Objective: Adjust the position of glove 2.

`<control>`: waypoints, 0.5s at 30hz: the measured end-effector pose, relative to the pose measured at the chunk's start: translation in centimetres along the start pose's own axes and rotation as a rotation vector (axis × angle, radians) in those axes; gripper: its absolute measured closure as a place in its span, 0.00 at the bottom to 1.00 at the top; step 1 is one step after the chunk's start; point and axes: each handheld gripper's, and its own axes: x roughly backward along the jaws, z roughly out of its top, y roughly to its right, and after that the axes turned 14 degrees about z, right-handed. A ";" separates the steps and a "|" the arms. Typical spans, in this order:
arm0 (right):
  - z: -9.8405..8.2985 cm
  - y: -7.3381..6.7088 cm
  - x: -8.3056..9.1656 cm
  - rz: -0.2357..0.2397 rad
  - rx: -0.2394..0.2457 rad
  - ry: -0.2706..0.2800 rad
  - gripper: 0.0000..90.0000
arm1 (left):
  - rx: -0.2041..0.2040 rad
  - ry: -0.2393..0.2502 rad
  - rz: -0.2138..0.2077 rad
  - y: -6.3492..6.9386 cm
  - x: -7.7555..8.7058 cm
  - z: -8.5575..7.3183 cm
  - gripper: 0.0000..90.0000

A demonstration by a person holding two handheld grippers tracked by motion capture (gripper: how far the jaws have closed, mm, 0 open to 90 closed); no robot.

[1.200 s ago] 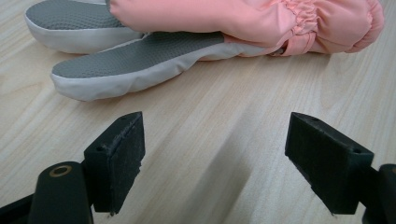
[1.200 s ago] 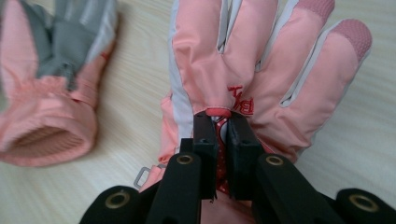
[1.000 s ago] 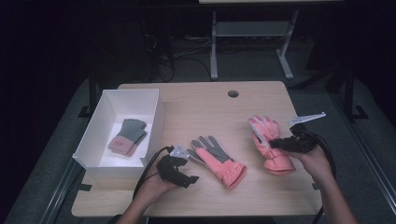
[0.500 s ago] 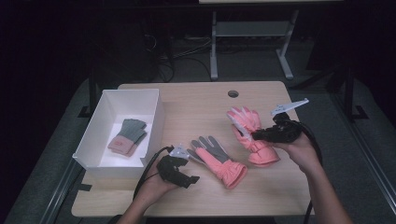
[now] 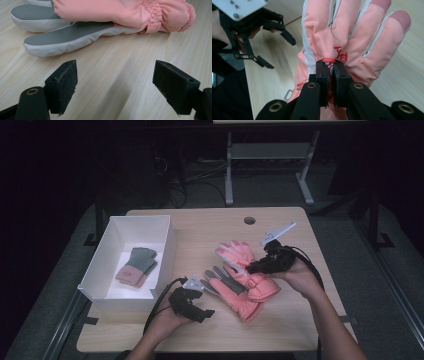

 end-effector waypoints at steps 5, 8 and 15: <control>0.5 -0.2 -1.5 0.027 0.018 -0.053 0.94 | -0.005 -0.004 0.000 0.0 -0.1 0.0 0.22; 0.6 -0.3 -2.3 0.040 0.012 -0.067 0.94 | -0.009 -0.005 0.001 0.0 0.0 -0.1 0.22; 0.8 -0.3 -4.6 0.031 0.067 -0.128 0.94 | -0.019 -0.011 0.000 0.0 -0.1 -0.1 0.22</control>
